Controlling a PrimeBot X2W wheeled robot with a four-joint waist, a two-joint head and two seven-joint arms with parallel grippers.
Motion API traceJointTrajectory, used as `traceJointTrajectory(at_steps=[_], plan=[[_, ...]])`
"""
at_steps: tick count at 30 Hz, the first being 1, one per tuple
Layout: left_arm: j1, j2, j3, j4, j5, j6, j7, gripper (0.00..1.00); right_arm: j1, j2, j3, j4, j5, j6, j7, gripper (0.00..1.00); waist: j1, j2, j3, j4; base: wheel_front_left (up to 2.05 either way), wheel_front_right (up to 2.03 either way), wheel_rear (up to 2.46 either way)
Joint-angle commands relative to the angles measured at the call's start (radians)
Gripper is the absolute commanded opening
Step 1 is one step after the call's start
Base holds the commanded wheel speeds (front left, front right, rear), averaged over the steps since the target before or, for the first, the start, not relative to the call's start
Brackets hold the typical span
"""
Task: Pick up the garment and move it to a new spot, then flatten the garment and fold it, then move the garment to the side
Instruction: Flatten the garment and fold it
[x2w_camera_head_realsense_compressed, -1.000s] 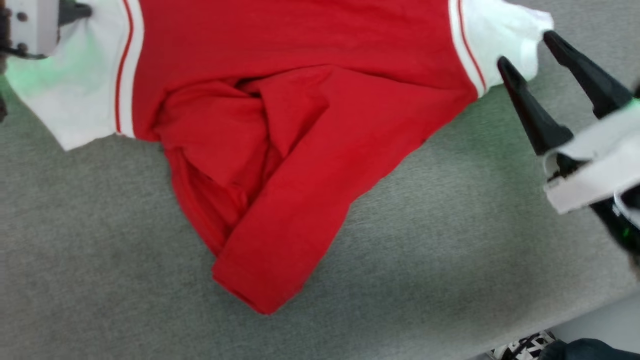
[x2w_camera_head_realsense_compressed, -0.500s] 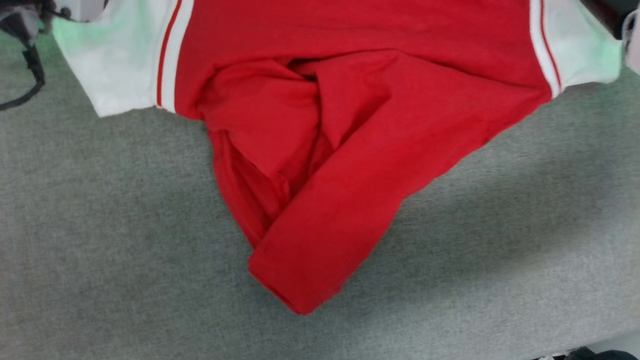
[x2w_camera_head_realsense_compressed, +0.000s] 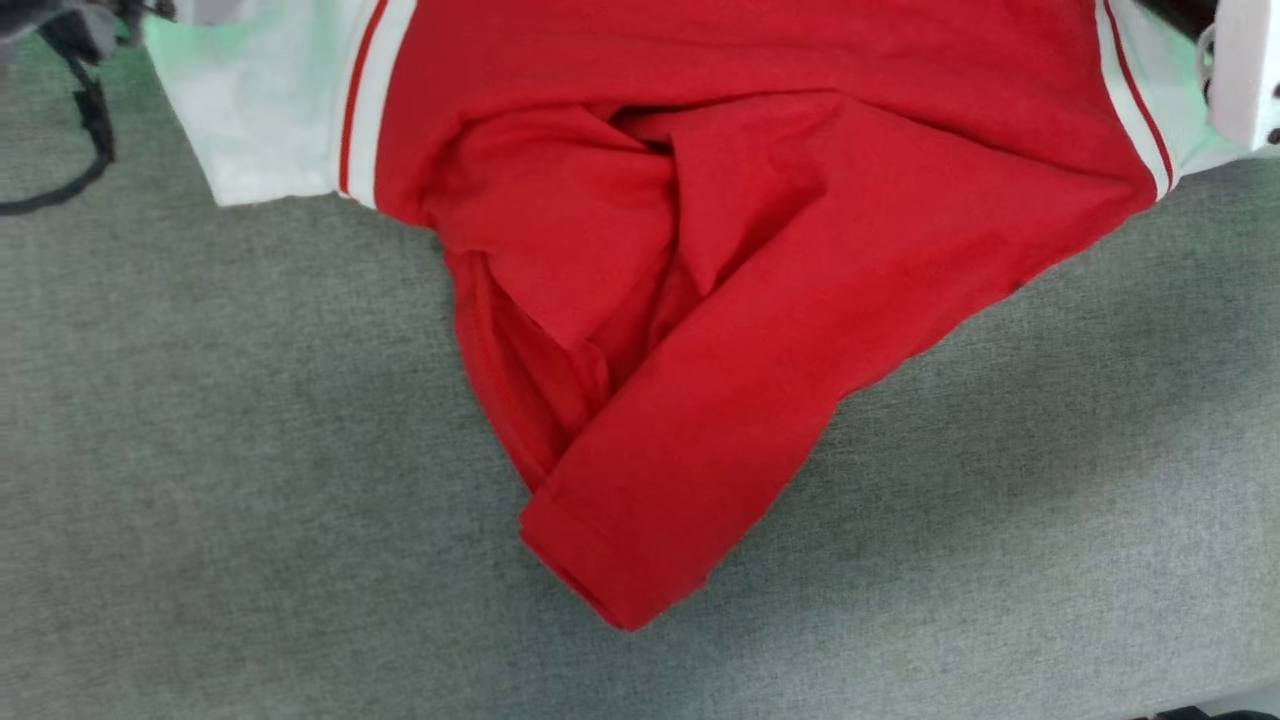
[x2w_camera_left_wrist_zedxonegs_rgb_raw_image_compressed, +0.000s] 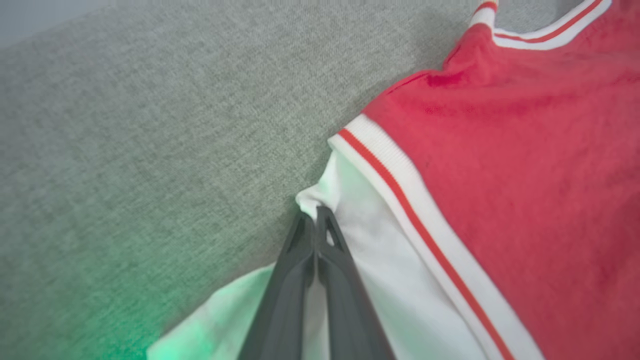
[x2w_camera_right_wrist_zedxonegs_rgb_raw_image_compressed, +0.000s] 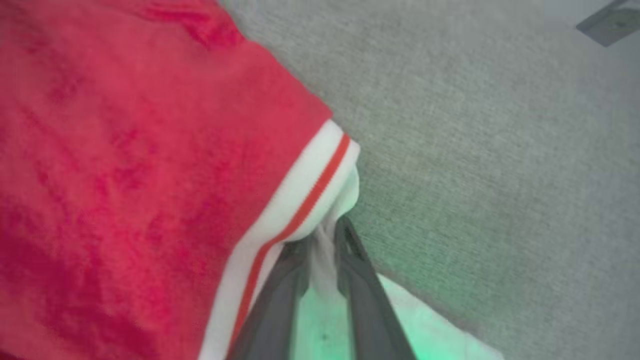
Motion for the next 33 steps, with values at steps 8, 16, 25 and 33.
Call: traceJointTrajectory(at_steps=[8, 16, 25, 33], plan=[[0.124, -0.044, -0.012, -0.002, -0.074, 0.002, -0.230, 0.00, -0.063, -0.034, 0.121, -0.008, 0.001, -0.001, -0.188, 0.00, 0.0000, 0.0000, -0.110, 0.073, 0.00, 0.00, 0.00], [0.079, -0.038, 0.082, 0.023, -0.098, 0.002, -0.544, 0.00, -0.188, 0.018, 0.110, 0.146, -0.007, -0.001, -0.332, 0.00, 0.0000, 0.0000, -0.157, 0.132, 0.00, 0.00, 0.00], [-0.130, -0.167, 0.167, 0.269, -0.053, 0.002, -0.804, 0.00, -0.398, 0.209, -0.091, 0.533, 0.000, -0.001, -0.563, 0.00, 0.0000, 0.0000, -0.142, 0.172, 0.00, 0.00, 0.00], [-0.323, -0.259, 0.273, 0.391, -0.052, 0.002, -0.984, 0.00, -0.605, 0.339, -0.208, 0.739, -0.035, -0.001, -0.721, 0.00, 0.0000, 0.0000, -0.163, 0.177, 0.00, 0.00, 0.00]])
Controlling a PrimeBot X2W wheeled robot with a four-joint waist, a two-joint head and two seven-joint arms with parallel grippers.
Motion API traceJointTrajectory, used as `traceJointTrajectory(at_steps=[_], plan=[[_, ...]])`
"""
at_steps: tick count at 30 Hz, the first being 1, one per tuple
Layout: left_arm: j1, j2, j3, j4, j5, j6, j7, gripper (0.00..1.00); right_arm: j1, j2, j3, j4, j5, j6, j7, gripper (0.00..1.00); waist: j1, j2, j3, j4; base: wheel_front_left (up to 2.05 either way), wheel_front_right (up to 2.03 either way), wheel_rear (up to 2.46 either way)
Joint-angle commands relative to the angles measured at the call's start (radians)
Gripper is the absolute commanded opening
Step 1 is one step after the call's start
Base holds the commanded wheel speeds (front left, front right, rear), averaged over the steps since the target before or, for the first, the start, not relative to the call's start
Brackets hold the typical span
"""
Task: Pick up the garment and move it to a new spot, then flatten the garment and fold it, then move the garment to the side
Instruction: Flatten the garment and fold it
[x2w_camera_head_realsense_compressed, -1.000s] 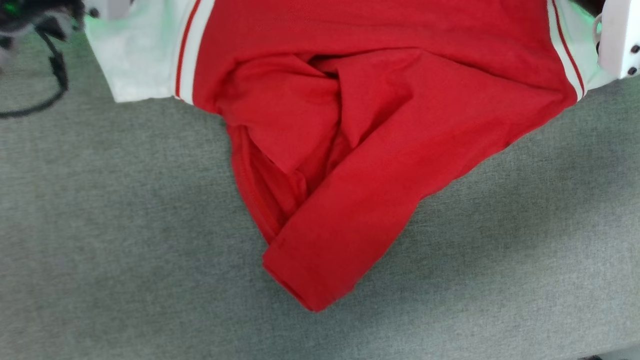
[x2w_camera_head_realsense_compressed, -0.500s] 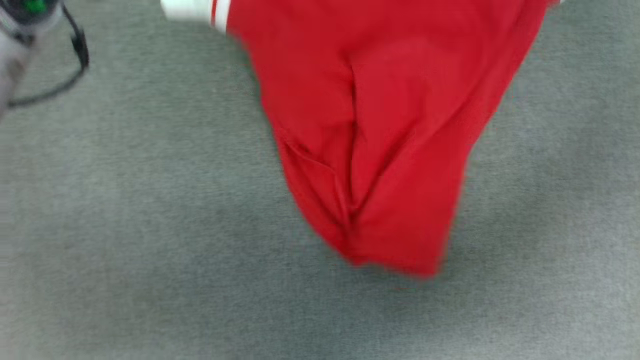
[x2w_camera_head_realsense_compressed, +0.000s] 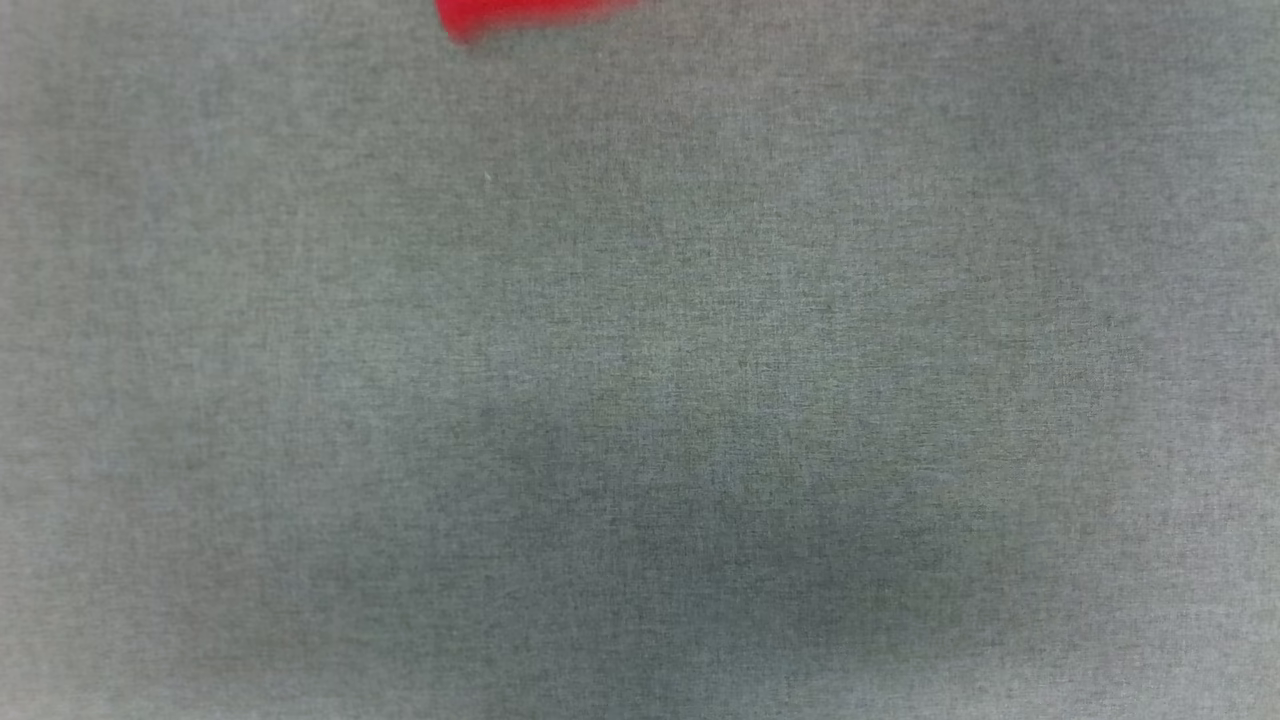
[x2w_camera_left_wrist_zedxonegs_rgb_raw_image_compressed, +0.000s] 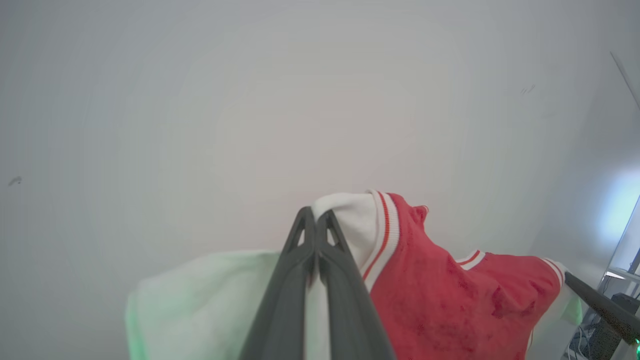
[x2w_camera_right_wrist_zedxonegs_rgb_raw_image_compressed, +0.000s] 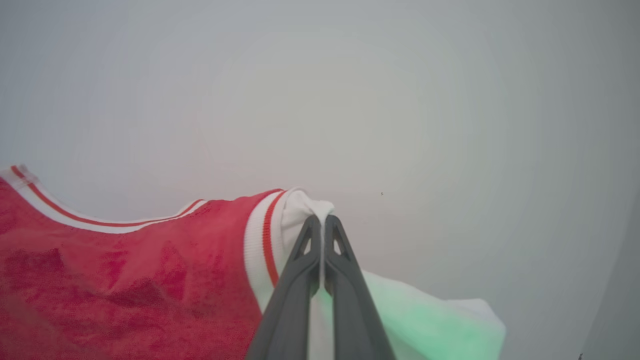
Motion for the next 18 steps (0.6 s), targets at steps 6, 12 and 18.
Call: traceJointTrajectory(at_steps=[6, 12, 18], plan=[[0.112, 0.025, -0.006, -0.071, -0.052, 0.000, 0.009, 0.00, 0.099, 0.001, -0.012, -0.041, -0.026, -0.001, -0.005, 0.00, 0.0000, 0.0000, -0.045, 0.007, 0.00, 0.00, 0.00], [0.416, 0.132, -0.061, -0.283, -0.140, 0.000, 0.055, 0.00, 0.366, -0.068, 0.078, -0.205, 0.025, -0.001, 0.085, 0.00, 0.0000, 0.0000, -0.119, 0.011, 0.00, 0.00, 0.00], [0.769, 0.239, -0.113, -0.501, -0.213, 0.000, 0.033, 0.00, 0.671, -0.218, 0.118, -0.481, 0.197, -0.001, 0.239, 0.00, 0.0000, 0.0000, -0.196, 0.017, 0.00, 0.00, 0.00]])
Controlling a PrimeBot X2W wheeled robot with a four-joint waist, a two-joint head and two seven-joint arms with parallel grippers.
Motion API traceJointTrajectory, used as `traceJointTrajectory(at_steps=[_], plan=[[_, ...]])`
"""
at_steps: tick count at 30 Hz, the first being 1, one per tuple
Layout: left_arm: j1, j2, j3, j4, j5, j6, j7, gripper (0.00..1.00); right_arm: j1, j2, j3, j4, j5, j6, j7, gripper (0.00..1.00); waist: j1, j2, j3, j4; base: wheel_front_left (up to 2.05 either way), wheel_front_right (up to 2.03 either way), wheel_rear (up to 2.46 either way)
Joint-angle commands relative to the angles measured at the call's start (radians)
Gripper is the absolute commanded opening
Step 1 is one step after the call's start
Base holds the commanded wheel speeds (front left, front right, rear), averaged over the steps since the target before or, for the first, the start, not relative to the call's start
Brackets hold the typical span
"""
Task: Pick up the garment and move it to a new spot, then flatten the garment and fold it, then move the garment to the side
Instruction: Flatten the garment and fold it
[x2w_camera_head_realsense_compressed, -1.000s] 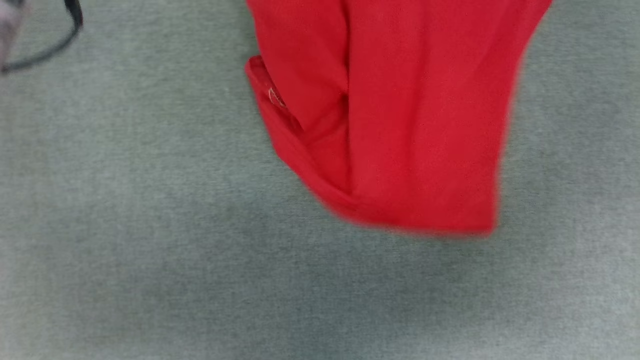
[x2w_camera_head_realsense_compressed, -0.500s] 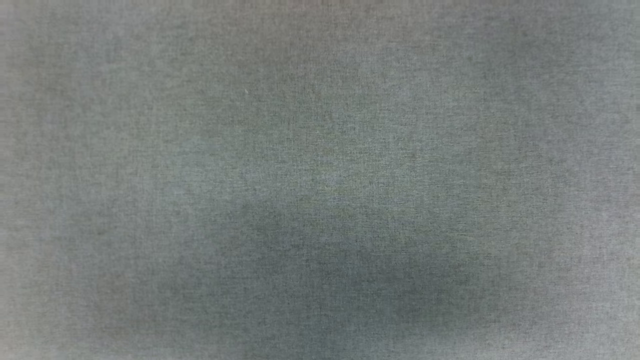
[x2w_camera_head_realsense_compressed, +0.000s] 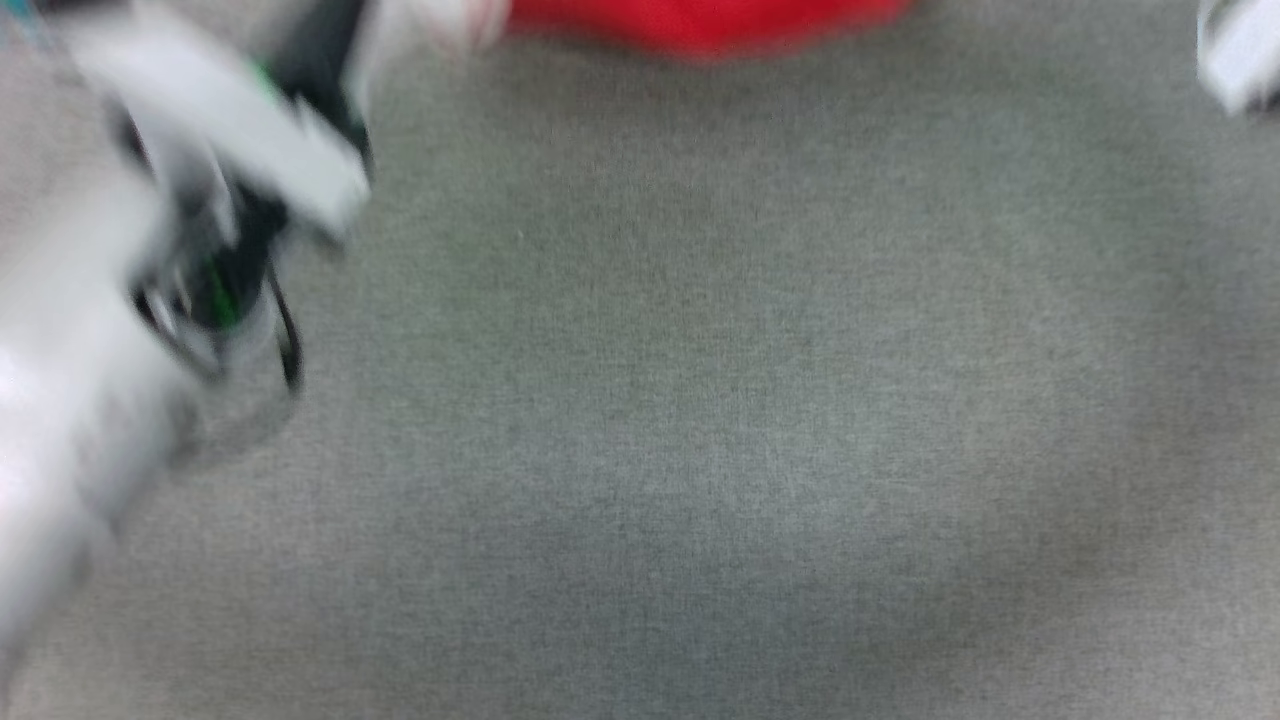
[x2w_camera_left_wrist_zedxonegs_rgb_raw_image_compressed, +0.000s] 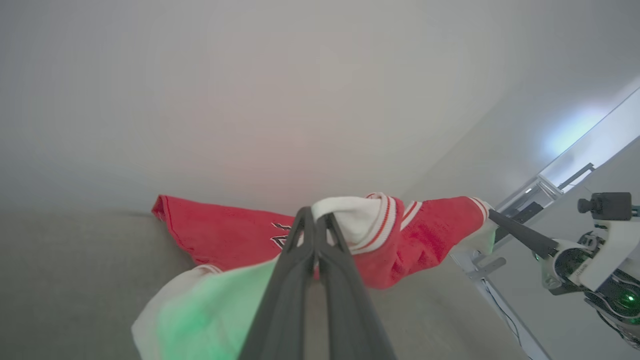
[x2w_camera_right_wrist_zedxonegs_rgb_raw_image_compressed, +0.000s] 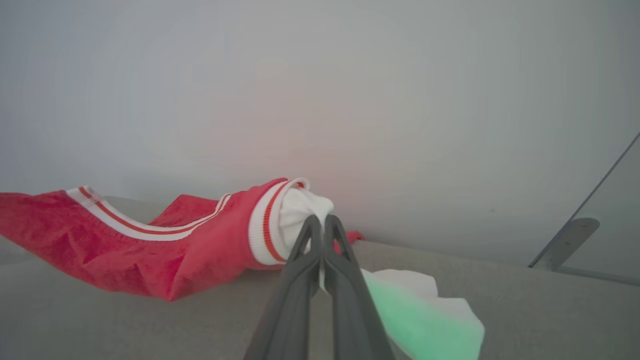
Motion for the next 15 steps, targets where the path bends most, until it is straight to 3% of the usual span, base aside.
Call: traceJointTrajectory(at_steps=[1, 9, 15], plan=[[0.042, 0.009, -0.002, -0.017, -0.010, 0.000, -0.008, 0.00, 0.035, -0.015, 0.005, -0.026, 0.014, -0.001, 0.006, 0.00, 0.0000, -0.0001, -0.049, 0.006, 0.00, 0.00, 0.00], [0.396, 0.108, -0.040, -0.241, 0.003, 0.000, -0.042, 0.00, 0.359, -0.222, 0.048, -0.368, 0.132, -0.001, 0.086, 0.00, 0.0000, -0.0001, -0.127, 0.004, 0.00, 0.00, 0.00], [0.576, 0.158, -0.017, -0.327, 0.038, 0.000, -0.046, 0.00, 0.586, -0.380, 0.072, -0.623, 0.210, -0.001, 0.101, 0.00, 0.0000, -0.0001, -0.157, 0.015, 0.00, 0.00, 0.00]])
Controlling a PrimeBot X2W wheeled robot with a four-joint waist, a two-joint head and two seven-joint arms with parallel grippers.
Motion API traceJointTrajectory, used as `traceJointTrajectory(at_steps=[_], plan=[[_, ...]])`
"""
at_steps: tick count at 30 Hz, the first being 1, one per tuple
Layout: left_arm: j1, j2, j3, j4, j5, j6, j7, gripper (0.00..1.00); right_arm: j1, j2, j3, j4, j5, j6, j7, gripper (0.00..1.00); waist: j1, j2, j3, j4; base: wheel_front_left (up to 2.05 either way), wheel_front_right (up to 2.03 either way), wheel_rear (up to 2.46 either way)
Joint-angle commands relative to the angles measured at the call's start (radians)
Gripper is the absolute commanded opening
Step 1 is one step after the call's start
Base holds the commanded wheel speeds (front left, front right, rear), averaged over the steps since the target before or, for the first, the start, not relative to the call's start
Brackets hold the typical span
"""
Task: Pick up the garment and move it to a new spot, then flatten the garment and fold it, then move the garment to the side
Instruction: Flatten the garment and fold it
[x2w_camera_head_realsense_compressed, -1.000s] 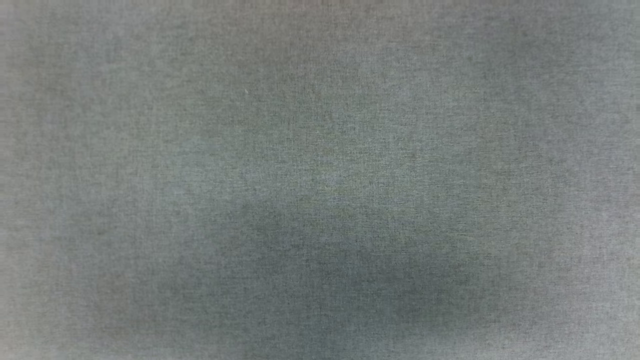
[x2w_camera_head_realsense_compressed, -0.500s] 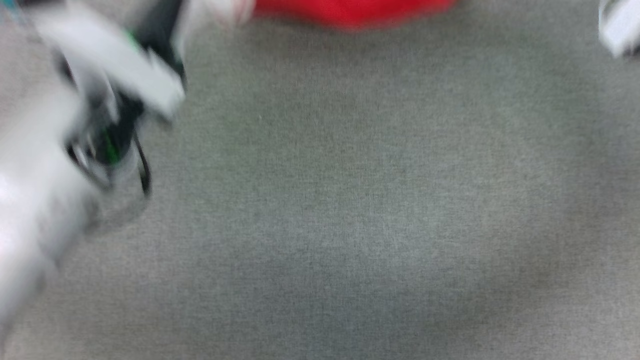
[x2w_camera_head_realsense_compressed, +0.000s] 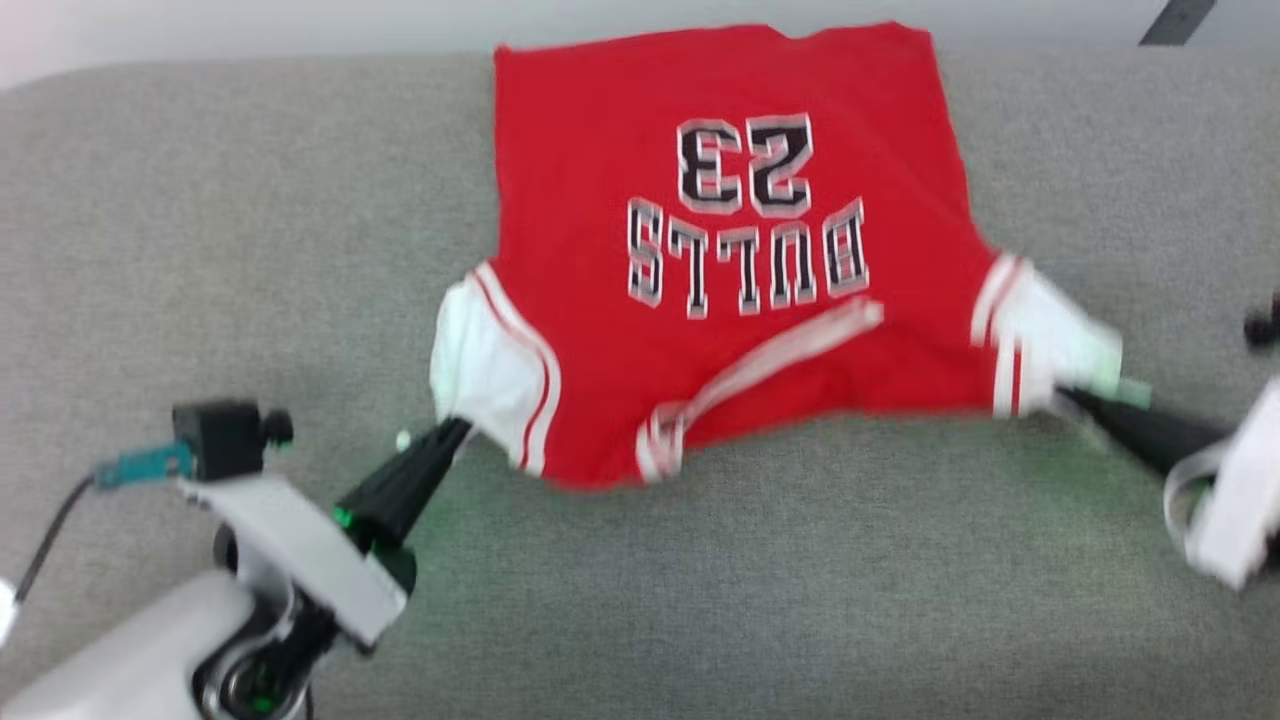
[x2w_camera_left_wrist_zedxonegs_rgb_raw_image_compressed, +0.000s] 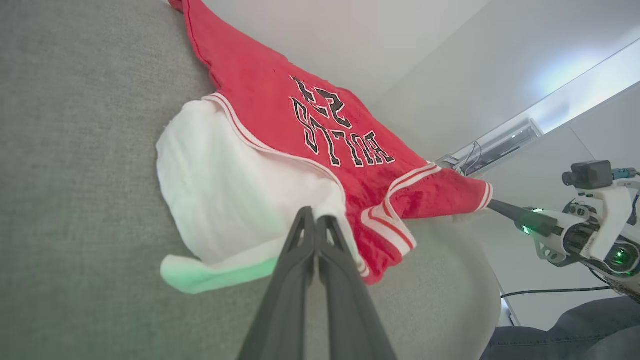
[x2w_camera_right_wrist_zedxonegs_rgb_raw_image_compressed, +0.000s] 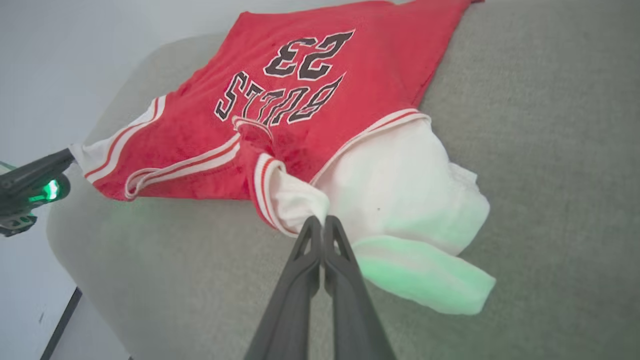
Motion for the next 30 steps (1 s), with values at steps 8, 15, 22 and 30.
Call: traceJointTrajectory(at_steps=[8, 15, 22, 30], plan=[[0.225, 0.070, 0.034, -0.105, 0.056, 0.000, -0.003, 0.00, 0.238, -0.152, 0.046, -0.231, 0.041, -0.001, -0.026, 0.00, 0.0000, 0.0000, -0.006, 0.008, 0.00, 0.00, 0.00], [0.354, 0.141, 0.041, -0.212, 0.054, 0.000, -0.003, 0.00, 0.347, -0.259, 0.068, -0.348, 0.053, -0.001, -0.027, 0.00, 0.0000, 0.0000, 0.011, 0.016, 0.00, 0.00, 0.00], [0.393, 0.157, 0.066, -0.260, 0.063, 0.002, -0.003, 0.00, 0.366, -0.310, 0.050, -0.404, 0.053, -0.001, -0.024, 0.00, 0.0000, 0.0000, 0.024, 0.025, 0.00, 0.00, 0.00], [0.316, 0.056, 0.041, -0.197, 0.062, 0.001, 0.063, 0.00, 0.325, -0.170, 0.061, -0.253, -0.002, -0.001, 0.056, 0.00, 0.0000, 0.0000, 0.041, 0.035, 0.00, 0.00, 0.00]])
